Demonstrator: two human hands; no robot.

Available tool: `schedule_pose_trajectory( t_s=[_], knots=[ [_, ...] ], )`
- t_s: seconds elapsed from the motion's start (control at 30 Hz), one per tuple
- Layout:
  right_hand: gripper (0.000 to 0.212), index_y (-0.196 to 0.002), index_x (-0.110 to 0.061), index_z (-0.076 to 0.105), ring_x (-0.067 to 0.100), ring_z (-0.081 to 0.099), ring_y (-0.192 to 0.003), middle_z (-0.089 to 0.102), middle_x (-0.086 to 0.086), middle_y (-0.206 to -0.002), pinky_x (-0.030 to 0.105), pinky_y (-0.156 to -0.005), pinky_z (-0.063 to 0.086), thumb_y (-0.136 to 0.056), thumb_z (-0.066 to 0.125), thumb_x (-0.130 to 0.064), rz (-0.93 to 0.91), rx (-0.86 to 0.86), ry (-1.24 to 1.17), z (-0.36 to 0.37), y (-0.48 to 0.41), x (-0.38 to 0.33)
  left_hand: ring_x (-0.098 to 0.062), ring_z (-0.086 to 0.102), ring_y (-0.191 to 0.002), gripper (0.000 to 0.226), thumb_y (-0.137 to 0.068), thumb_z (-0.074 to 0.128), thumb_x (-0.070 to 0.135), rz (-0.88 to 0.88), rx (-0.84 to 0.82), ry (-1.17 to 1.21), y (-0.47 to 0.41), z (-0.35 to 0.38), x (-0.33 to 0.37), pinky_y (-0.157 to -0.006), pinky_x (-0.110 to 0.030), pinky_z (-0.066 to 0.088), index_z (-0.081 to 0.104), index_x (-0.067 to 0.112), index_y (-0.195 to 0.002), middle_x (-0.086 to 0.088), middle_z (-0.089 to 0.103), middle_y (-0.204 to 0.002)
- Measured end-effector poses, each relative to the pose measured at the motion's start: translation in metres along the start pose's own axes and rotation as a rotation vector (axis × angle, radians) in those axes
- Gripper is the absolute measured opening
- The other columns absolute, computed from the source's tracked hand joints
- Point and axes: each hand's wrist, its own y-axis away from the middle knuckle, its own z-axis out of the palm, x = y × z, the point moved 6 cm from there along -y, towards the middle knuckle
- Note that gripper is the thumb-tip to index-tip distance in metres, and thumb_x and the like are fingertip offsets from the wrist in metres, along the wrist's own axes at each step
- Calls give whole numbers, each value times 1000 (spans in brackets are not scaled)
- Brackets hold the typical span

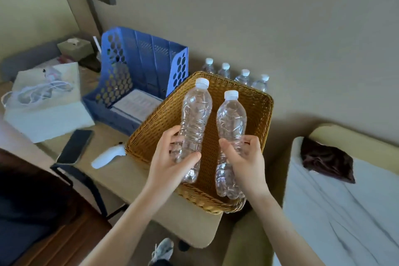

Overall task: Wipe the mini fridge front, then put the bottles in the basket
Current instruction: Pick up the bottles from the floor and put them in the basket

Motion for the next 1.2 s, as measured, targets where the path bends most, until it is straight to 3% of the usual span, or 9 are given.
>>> schedule_pose_trajectory(
  t_s=[0.1,0.3,0.47,0.57,0.67,0.77,0.93,1.07,1.2],
  knots=[
    [47,-111,-28,47,9,72,-84,73,-2,-98,37,-80,59,-79,77,-46,17,75,-3,2,-29,2,15,53,-99,63,-81,78,21,19,-78,11,-42,8,1,-74,-2,43,45,34,-134,18,55,-116],
    [46,-115,-23,47,9,72,-78,70,0,-98,17,-62,55,-84,73,-43,22,169,-69,14,-92,-14,6,54,-107,73,-79,79,33,18,-248,1,-141,22,10,-80,-14,41,41,34,-141,19,55,-123],
    [42,-115,-20,50,2,63,-80,62,-9,-97,9,-64,49,-85,74,-38,-27,274,-22,26,-149,-17,2,57,-107,75,-77,82,32,17,-317,6,-216,43,8,-84,-21,47,42,29,-141,16,57,-121],
    [49,-117,-23,51,11,62,-89,63,-6,-100,18,-72,52,-80,77,-42,-13,308,42,33,-177,2,0,60,-104,79,-73,85,27,27,-329,-10,-246,57,-6,-86,-20,51,43,22,-140,12,59,-121],
    [54,-118,-23,53,14,63,-96,64,-6,-105,30,-82,56,-75,82,-40,19,337,72,40,-199,28,3,59,-102,70,-73,85,14,40,-320,-19,-265,70,-24,-76,-5,47,44,22,-129,12,58,-115],
    [58,-120,-22,53,9,61,-102,63,-9,-112,31,-89,54,-73,85,-34,38,336,88,48,-215,50,7,55,-101,68,-73,85,10,22,-292,-26,-277,82,-51,-73,0,43,40,26,-122,20,54,-108],
    [59,-119,-23,52,2,60,-104,64,-10,-112,30,-96,51,-71,87,-26,59,323,122,60,-235,85,-1,53,-106,69,-73,82,4,25,-243,-81,-294,96,-95,-77,2,41,36,22,-121,13,51,-115],
    [56,-115,-19,51,9,63,-104,66,-3,-110,35,-97,52,-71,87,-18,83,323,99,73,-249,107,-7,56,-109,66,-77,77,0,33,-212,-147,-304,101,-121,-84,-9,43,36,20,-125,9,55,-119],
    [62,-120,-18,50,10,59,-112,63,-3,-117,33,-102,48,-70,88,-19,69,302,116,83,-261,119,-17,58,-117,66,-79,75,-2,31,-189,-191,-316,107,-145,-97,-34,51,34,21,-125,1,57,-125]
  ],
)
